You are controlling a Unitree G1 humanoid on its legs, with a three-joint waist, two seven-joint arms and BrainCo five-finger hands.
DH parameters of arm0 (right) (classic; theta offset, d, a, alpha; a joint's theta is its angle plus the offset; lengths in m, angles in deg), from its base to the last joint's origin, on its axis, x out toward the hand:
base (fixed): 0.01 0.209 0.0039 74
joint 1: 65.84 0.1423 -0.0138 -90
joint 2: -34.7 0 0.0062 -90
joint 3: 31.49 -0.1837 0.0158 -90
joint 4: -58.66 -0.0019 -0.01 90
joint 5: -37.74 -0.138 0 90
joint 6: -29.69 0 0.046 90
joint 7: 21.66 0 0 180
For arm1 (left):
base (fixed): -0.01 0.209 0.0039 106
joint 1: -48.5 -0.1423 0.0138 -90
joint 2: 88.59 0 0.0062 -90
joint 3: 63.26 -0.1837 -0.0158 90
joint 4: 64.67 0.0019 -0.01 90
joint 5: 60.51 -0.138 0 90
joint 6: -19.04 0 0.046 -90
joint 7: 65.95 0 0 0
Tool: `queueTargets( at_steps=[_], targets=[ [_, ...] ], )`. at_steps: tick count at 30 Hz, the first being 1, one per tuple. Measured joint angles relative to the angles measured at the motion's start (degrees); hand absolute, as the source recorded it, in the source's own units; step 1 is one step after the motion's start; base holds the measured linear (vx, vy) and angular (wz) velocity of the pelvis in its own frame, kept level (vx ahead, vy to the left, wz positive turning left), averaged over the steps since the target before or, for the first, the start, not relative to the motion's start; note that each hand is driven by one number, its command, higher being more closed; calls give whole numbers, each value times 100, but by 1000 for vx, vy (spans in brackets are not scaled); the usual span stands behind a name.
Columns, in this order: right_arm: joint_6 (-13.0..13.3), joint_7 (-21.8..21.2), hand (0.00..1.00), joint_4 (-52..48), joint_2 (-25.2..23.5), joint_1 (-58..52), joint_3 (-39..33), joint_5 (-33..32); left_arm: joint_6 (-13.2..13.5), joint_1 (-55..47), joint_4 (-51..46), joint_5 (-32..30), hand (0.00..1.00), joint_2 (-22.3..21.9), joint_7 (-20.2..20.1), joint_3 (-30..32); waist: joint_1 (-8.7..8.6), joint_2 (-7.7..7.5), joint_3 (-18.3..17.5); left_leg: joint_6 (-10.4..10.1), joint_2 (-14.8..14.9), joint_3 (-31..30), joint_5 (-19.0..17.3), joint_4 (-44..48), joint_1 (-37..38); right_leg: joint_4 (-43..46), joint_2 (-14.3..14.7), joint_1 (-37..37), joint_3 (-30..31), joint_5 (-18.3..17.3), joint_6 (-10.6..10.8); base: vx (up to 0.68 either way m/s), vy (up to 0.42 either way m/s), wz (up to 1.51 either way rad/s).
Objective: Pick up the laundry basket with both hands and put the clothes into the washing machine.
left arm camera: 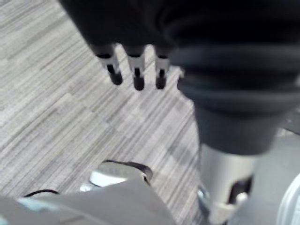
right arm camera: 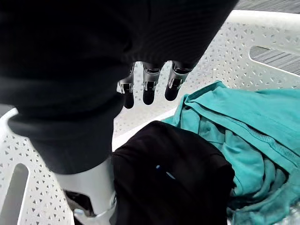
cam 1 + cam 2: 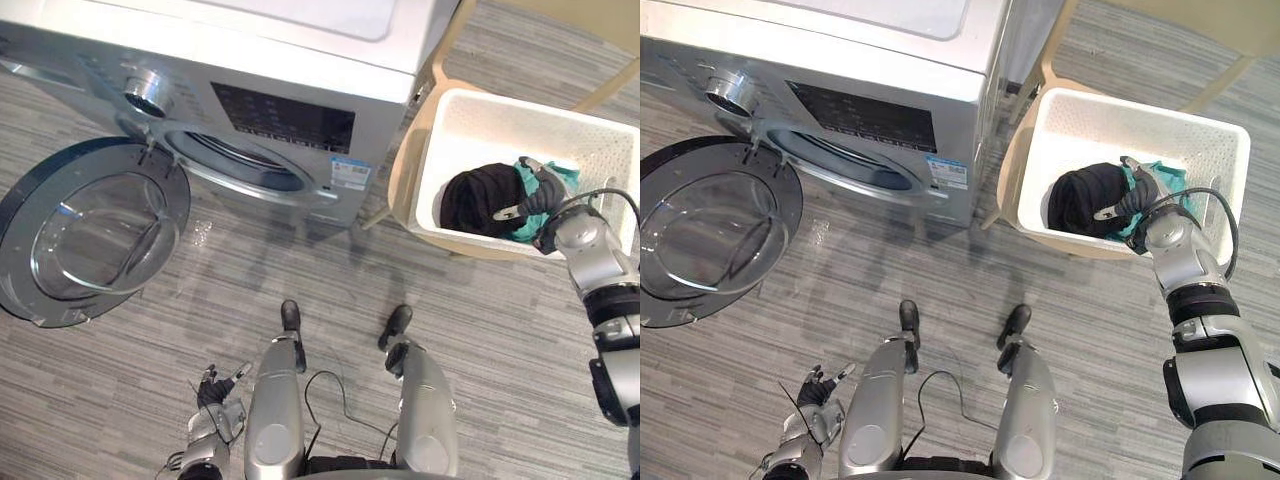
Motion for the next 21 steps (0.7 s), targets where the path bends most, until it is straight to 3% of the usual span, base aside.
queueTargets(
  at_steps=[21],
  targets=[
    [-28,15,0,295,166,433,126,224,27,-3,28,22,0,185,4,32,34,-21,12,15,86,-109,-38,254,-858,40,-3,-679,-81,42,-53,31,6,-1]
  ],
)
